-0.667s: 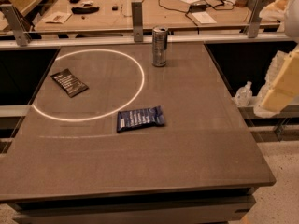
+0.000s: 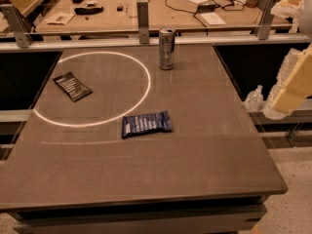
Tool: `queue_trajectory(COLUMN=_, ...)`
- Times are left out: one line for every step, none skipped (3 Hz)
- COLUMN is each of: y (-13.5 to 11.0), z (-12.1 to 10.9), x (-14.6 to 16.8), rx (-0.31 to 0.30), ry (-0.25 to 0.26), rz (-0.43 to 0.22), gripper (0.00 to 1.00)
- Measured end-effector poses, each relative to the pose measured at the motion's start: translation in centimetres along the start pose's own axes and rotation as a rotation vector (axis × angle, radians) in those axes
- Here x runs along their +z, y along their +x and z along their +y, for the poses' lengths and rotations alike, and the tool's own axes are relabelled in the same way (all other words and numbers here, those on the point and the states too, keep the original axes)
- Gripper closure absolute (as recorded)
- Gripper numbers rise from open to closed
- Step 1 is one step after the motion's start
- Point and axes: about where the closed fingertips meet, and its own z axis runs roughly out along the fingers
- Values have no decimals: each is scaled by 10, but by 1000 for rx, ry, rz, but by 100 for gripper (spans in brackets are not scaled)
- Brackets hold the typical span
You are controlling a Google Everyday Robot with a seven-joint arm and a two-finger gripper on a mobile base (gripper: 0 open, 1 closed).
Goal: Move redbull can near rxbar chocolate
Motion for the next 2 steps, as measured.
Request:
queue_trajectory(y=10, z=-15, x=-2, rx=94, ry=7, rz=-82, gripper=0)
queue_trajectory(y=33, z=-25, x=15, rx=200, ry=-10, rz=-209, gripper=0)
